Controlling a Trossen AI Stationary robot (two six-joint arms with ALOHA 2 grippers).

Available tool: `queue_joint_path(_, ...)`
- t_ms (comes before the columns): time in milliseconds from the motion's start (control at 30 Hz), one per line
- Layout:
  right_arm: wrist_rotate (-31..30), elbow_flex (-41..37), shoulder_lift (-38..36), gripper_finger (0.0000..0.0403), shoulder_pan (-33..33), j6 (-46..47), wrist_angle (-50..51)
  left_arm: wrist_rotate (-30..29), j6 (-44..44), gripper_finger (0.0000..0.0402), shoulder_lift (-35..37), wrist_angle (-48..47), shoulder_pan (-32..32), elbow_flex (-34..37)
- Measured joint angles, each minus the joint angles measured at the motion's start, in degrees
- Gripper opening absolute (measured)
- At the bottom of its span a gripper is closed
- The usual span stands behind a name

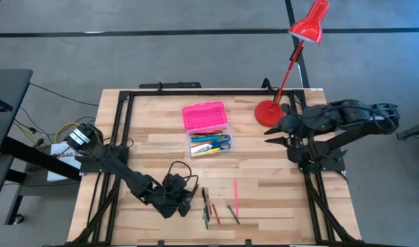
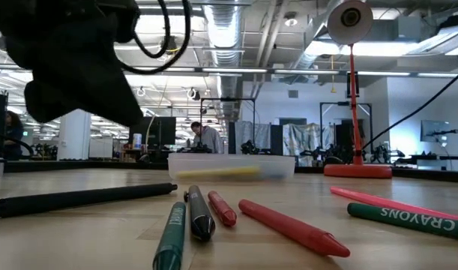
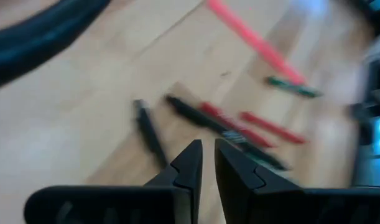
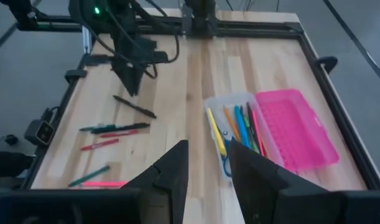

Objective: Pick & place school supplies into a supply box
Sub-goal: Put the black pen into the pink supply box

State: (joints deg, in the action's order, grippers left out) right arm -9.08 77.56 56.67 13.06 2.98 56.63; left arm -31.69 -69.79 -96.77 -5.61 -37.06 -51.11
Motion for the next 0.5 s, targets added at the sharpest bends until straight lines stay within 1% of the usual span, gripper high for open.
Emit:
queue_joint_path(67,-1.75,0.0,-1.16,0.0108,1.55,1.32,1.23,1.48,0.03,0.0037,0.0,-6.57,1.01,-2.56)
queue_joint_path(200,-5.71,0.0,-2.3,0.0108,4.54,3.76,3.72,4.86,0.69,0.0049,0.04,-12.44,2.99,-5.32)
queue_joint_path(333,-8.96,0.0,-2.47,0.0108,7.07,5.19,4.93,10.32,2.28,0.0081,0.08,-12.98,4.93,-6.38)
queue_joint_path(500,-10.94,0.0,-2.36,0.0108,9.09,5.21,5.08,13.23,1.54,0.0134,0.06,-14.73,6.51,-6.23)
